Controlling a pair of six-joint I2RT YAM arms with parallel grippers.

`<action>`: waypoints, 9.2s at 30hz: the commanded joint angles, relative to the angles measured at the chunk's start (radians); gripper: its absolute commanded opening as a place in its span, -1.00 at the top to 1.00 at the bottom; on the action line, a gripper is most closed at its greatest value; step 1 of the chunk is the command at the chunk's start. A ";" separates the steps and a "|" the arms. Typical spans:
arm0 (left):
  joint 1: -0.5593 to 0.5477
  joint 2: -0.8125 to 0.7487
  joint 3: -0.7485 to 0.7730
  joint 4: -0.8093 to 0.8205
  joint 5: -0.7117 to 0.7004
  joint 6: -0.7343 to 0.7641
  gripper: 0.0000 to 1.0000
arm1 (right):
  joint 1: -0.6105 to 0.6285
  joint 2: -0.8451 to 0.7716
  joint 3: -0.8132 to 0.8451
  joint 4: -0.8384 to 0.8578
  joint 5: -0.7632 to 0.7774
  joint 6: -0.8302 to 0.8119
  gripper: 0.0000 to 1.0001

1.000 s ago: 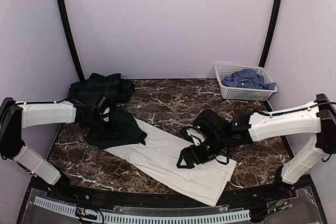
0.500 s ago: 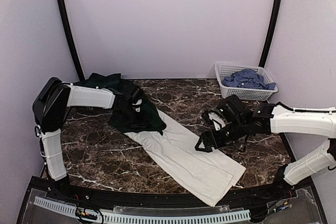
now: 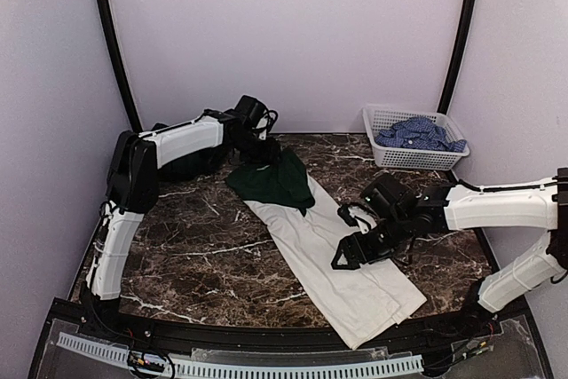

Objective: Fold and stack the mixed laundry pile
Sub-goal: Rotate the rectangle-folded T-shirt at the center of the board, then smooth out the rectangle-folded T-shirt at the center of the board, then pick up the rectangle-folded T-shirt from the center of the board, then fold the rectangle-folded T-shirt at the center of the board.

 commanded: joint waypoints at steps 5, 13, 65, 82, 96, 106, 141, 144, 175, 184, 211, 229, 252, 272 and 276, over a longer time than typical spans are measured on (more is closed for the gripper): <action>0.036 -0.160 -0.059 -0.096 0.072 0.037 -0.14 | 0.048 -0.073 -0.025 -0.113 0.023 0.076 -0.23; 0.024 -0.272 -0.370 0.032 0.025 -0.002 -0.13 | 0.049 -0.324 -0.173 -0.239 0.058 0.255 -0.06; 0.038 -0.526 -0.364 -0.012 -0.167 0.125 -0.59 | 0.056 0.053 0.257 0.031 -0.038 -0.056 -0.51; -0.544 -1.094 -1.256 0.157 -0.111 -0.129 0.04 | 0.056 -0.055 -0.139 0.184 -0.119 0.140 -0.10; -0.765 -0.800 -1.142 0.153 -0.213 0.073 0.26 | 0.056 0.143 -0.106 0.292 -0.136 0.151 0.10; -0.803 -0.705 -1.113 0.096 -0.265 0.131 0.31 | 0.056 0.207 -0.121 0.325 -0.142 0.157 0.26; -0.810 -0.752 -1.128 -0.006 -0.302 0.147 0.70 | 0.057 0.265 -0.144 0.363 -0.142 0.170 0.82; -0.810 -0.764 -1.128 -0.008 -0.305 0.148 0.81 | 0.057 0.267 -0.146 0.364 -0.143 0.172 0.82; -0.810 -0.810 -1.117 -0.126 -0.199 0.063 1.00 | 0.057 0.261 -0.159 0.365 -0.140 0.184 1.00; -0.810 -0.805 -1.153 -0.135 -0.169 0.003 1.00 | 0.057 0.256 -0.164 0.367 -0.145 0.187 1.00; -0.677 -1.190 -1.566 0.300 0.025 -0.602 0.05 | 0.183 -0.095 -0.345 0.321 -0.172 0.420 0.14; -0.617 -1.057 -1.678 0.647 0.111 -0.680 0.34 | 0.281 0.070 -0.329 0.494 -0.152 0.488 0.46; -0.418 -1.149 -1.418 0.439 0.161 -0.427 1.00 | 0.159 -0.068 -0.061 0.206 -0.026 0.236 1.00; 0.034 -0.627 -0.936 0.524 0.241 -0.160 1.00 | -0.295 0.458 0.474 0.241 -0.145 -0.151 1.00; 0.087 -0.540 -0.897 0.590 0.264 -0.178 1.00 | -0.328 0.571 0.567 0.242 -0.166 -0.178 1.00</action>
